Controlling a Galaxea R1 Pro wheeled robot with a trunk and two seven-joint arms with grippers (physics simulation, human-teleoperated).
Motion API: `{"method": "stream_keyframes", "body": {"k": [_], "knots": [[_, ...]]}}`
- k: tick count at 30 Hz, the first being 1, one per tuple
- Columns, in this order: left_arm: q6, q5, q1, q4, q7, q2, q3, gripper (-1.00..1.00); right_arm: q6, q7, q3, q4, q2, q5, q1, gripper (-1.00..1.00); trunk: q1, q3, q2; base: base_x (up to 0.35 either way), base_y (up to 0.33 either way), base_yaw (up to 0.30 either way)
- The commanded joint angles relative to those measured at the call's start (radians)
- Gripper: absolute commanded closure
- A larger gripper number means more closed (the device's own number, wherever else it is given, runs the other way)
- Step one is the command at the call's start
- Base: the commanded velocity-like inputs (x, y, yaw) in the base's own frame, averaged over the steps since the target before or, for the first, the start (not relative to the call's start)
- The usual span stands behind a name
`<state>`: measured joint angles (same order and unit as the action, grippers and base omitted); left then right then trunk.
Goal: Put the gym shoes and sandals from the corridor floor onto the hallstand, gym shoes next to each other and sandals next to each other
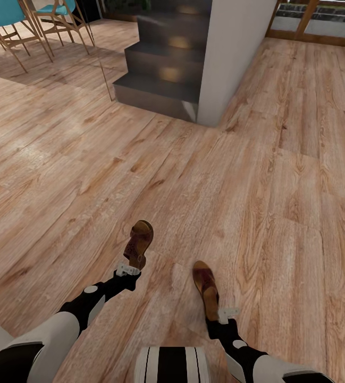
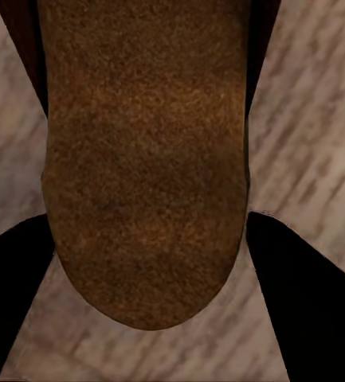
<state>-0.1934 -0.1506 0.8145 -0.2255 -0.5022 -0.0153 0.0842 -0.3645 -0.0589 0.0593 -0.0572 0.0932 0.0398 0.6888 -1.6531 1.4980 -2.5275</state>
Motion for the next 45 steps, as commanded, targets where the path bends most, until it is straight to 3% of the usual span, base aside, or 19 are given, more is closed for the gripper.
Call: {"method": "stream_keyframes", "body": {"k": [1, 30, 45], "knots": [[0.000, 0.000, 0.000, 0.000, -0.001, 0.000, 0.000, 1.00, 0.000, 0.001, 0.001, 0.000, 0.000, -0.001, 0.000, 1.00, 0.000, 0.000, 0.000, 0.000, 0.000, 0.000], [0.000, 0.000, 0.000, 0.000, -0.001, 0.000, 0.000, 1.00, -0.001, 0.001, 0.001, 0.000, 0.000, -0.003, 0.000, 1.00, 0.000, -0.001, 0.000, 0.000, 0.000, 0.000], [0.000, 0.000, 0.000, 0.000, -0.001, 0.000, 0.000, 1.00, -0.004, 0.001, 0.001, 0.000, 0.000, -0.003, 0.000, 1.00, 0.000, -0.021, 0.000, 0.000, 0.000, -0.046]]}}
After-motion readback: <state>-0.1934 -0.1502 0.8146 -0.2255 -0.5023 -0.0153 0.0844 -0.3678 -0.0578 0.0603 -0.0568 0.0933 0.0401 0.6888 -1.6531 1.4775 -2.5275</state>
